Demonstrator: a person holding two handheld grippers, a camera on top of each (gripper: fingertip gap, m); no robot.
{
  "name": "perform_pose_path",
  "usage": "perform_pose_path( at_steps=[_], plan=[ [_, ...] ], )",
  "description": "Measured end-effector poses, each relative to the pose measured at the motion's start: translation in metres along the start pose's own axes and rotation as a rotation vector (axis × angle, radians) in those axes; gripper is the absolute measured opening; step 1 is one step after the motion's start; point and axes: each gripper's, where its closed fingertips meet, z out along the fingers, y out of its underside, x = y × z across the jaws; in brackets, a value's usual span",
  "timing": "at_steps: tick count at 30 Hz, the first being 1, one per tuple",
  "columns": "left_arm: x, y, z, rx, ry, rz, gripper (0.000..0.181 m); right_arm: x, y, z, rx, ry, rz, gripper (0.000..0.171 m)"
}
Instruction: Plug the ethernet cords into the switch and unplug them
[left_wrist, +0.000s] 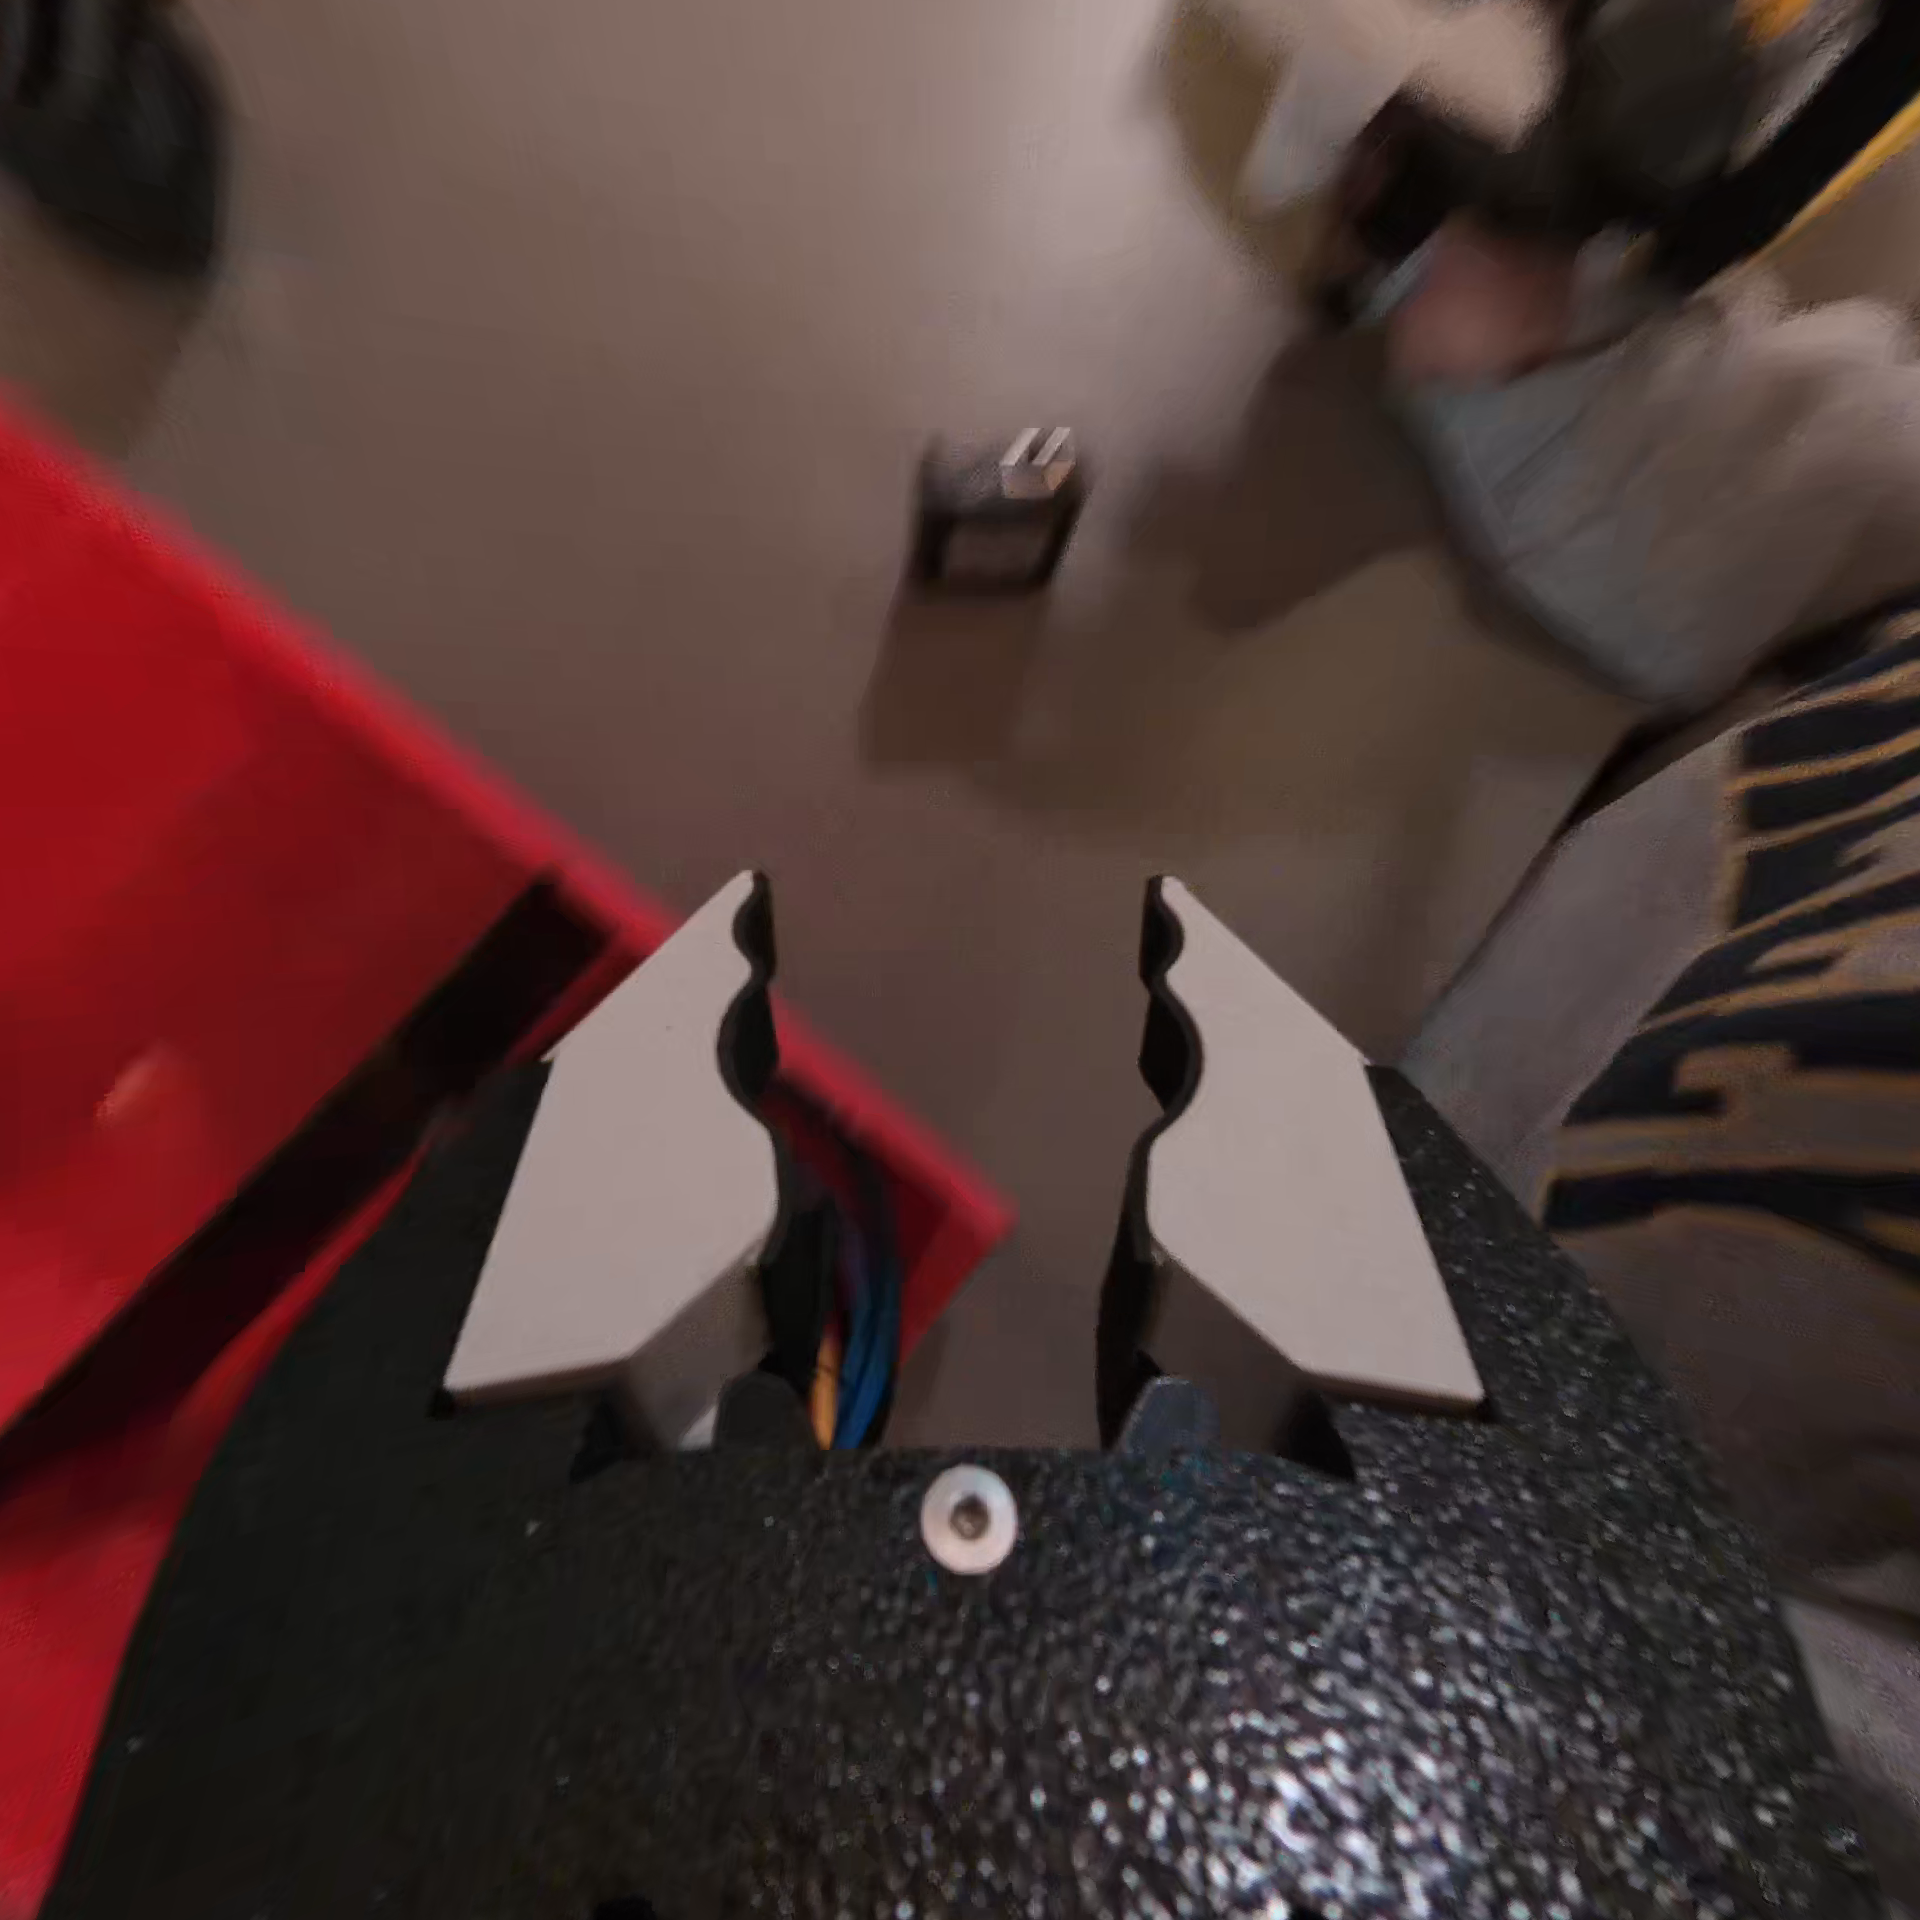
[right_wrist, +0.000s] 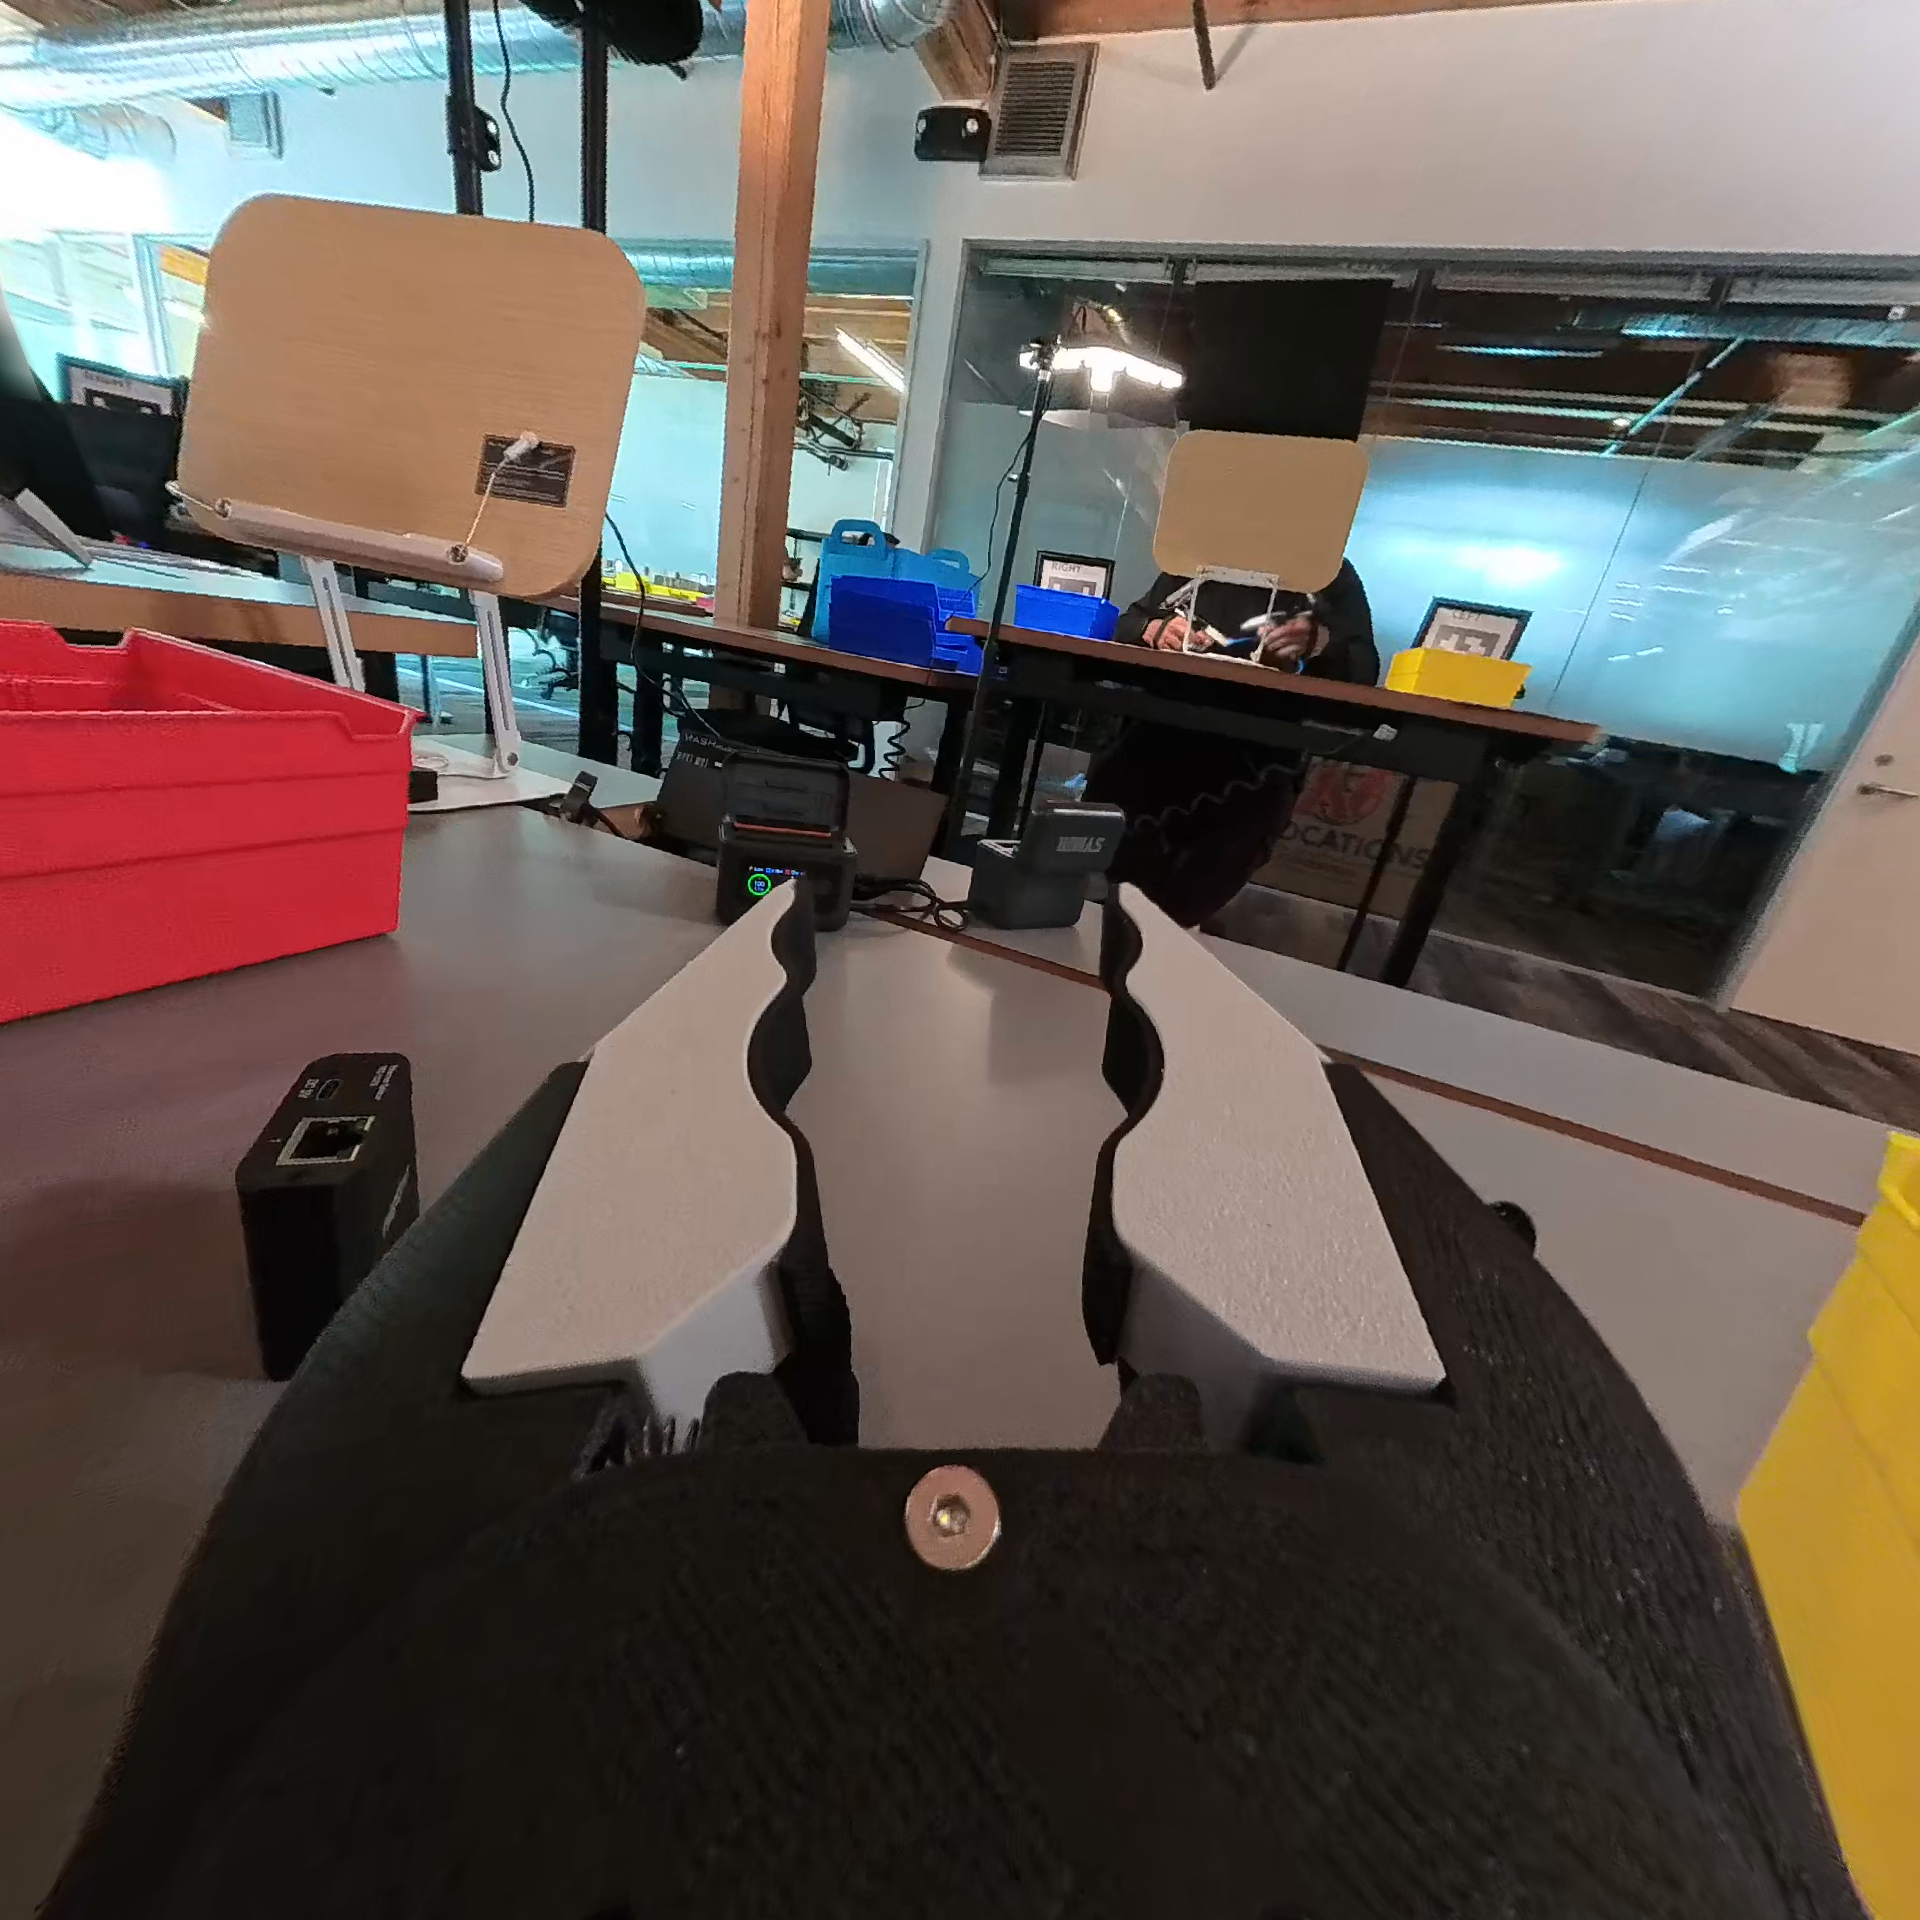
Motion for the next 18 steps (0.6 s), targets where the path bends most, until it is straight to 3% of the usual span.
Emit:
perform_pose_path(
  at_steps=[3,9,14,18],
  plan=[
    [-0.039,0.072,-0.029,-0.235,-0.147,-0.055,0.062,-0.002,0.001,0.001,-0.004,-0.007,0.007,0.054],
    [-0.037,0.142,-0.026,-0.369,-0.041,-0.108,0.043,-0.011,0.004,0.004,-0.017,-0.029,-0.024,0.054],
    [-0.03,0.146,-0.025,-0.36,-0.007,-0.127,0.022,-0.011,0.006,0.005,-0.025,-0.029,-0.01,0.054],
    [-0.026,0.138,-0.033,-0.326,0.038,-0.198,0.021,-0.012,0.007,0.006,-0.027,-0.03,-0.006,0.054]
  ],
)
